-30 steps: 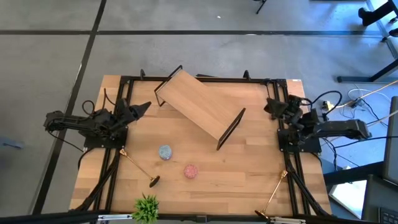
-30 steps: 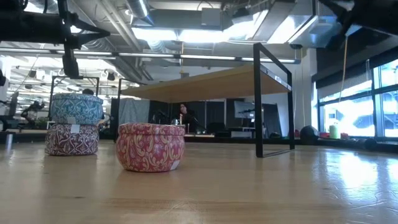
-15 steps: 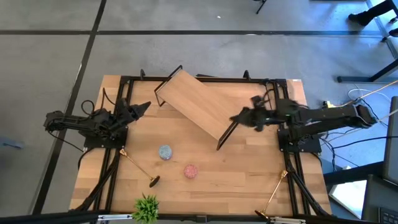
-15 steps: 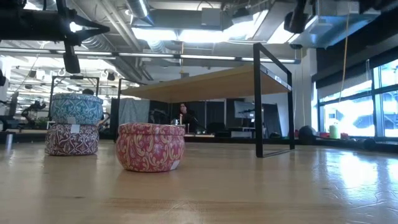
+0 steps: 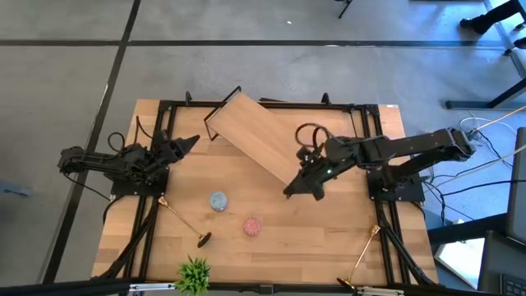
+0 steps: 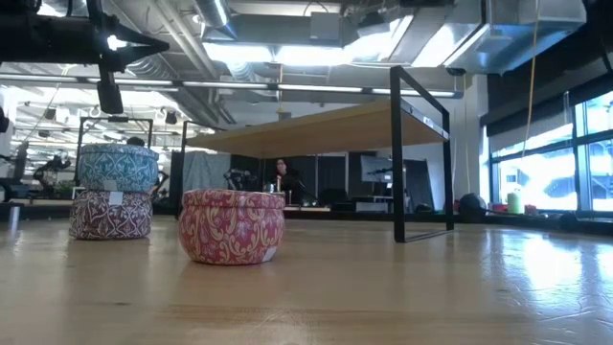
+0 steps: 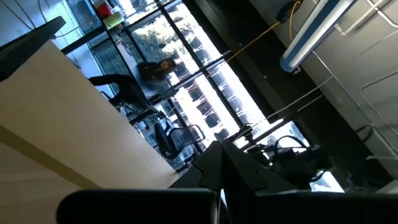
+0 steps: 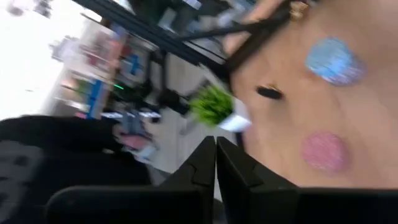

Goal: Pick & Place candle stick holders
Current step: Adjust the shelf on the table

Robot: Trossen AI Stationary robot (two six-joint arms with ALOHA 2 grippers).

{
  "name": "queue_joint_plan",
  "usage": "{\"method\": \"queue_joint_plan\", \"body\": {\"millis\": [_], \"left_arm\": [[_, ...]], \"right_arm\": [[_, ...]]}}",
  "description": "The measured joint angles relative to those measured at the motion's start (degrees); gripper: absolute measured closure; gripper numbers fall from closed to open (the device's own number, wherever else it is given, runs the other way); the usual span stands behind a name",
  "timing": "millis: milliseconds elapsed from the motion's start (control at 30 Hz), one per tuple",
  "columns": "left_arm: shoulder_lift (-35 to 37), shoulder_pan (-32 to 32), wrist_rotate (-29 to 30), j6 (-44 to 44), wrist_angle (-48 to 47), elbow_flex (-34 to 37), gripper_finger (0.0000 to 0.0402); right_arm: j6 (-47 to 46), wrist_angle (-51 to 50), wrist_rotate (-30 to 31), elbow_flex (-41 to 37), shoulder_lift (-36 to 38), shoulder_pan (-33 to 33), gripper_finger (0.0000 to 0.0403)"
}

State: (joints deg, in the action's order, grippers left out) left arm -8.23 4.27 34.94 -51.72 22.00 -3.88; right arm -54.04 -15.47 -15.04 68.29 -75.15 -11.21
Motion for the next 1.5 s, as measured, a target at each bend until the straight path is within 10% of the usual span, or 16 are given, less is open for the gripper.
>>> {"method": "queue_joint_plan", "body": {"millis": [267,967,1500], "left_arm": [[0.0,0.0,-3.0,0.0,-0.2,0.0,0.0400],[0.0,0.0,-8.6,0.0,-0.8,0.0,0.0400],[0.0,0.0,-8.5,-0.2,-1.7,0.0,0.0400]], "right_arm": [[5.1,-25.4,4.4,13.3,-4.8,-4.6,0.0396],[-1.1,-31.0,9.9,13.2,-20.3,-5.8,0.0402],[-19.1,-37.1,31.7,13.2,-23.8,-5.3,0.0403]]}}
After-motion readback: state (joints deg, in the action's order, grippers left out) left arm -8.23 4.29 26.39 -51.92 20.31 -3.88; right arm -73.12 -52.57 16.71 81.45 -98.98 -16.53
